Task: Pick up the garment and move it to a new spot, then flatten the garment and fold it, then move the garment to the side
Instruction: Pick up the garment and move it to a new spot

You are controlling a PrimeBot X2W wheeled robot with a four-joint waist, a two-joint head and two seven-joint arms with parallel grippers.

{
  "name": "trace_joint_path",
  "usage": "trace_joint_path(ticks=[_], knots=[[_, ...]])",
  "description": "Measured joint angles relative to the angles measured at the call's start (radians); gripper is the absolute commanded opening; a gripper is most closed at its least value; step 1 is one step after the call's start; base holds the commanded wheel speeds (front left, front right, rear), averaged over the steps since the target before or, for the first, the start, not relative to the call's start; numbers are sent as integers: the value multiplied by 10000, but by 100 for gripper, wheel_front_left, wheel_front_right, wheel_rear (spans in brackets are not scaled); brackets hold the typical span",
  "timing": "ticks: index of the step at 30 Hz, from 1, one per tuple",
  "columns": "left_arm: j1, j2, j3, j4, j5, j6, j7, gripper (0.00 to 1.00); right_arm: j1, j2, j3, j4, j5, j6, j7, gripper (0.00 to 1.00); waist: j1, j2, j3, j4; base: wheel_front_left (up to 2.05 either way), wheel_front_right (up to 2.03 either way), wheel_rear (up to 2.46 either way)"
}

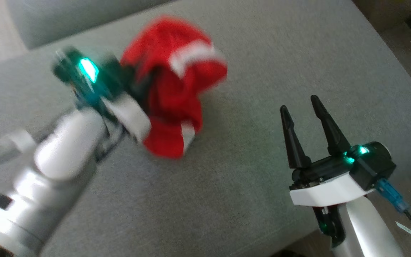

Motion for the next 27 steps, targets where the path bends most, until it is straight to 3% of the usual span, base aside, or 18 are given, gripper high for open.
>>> trace_joint_path(ticks=[3,4,5,6,10,15,22,27], knots=[[588,-355,-617,1110,535,56,-709,0,-29,8,69,-23,56,0,0,100,3,0,504,-169,0,0,0],[798,-495,-696,1486,633,146,-943,27,-62,25,77,-33,82,0,0,100,3,0,667,-191,0,0,0],[971,-648,-738,1791,690,265,-1127,92,-95,38,67,-46,82,0,0,100,3,0,813,-198,0,0,0],[1113,-805,-734,2040,702,405,-1296,100,-116,44,48,-58,82,0,0,100,4,0,940,-186,0,0,0],[1380,-1450,-535,2278,698,959,-1622,100,-134,56,-150,-8,63,0,0,100,2,0,1158,160,0,0,0],[2494,-1804,640,554,957,1783,-1641,100,-110,67,-476,247,-178,0,0,100,1,0,957,958,0,0,0],[5583,-1942,2079,-909,1055,1994,-1639,100,506,75,-1139,713,-489,0,0,100,-1,0,-50,2139,0,0,0],[7424,-2284,3751,-2272,1074,2215,-1639,100,1409,84,-1544,911,-604,0,0,100,-3,0,-990,2872,0,0,0]])
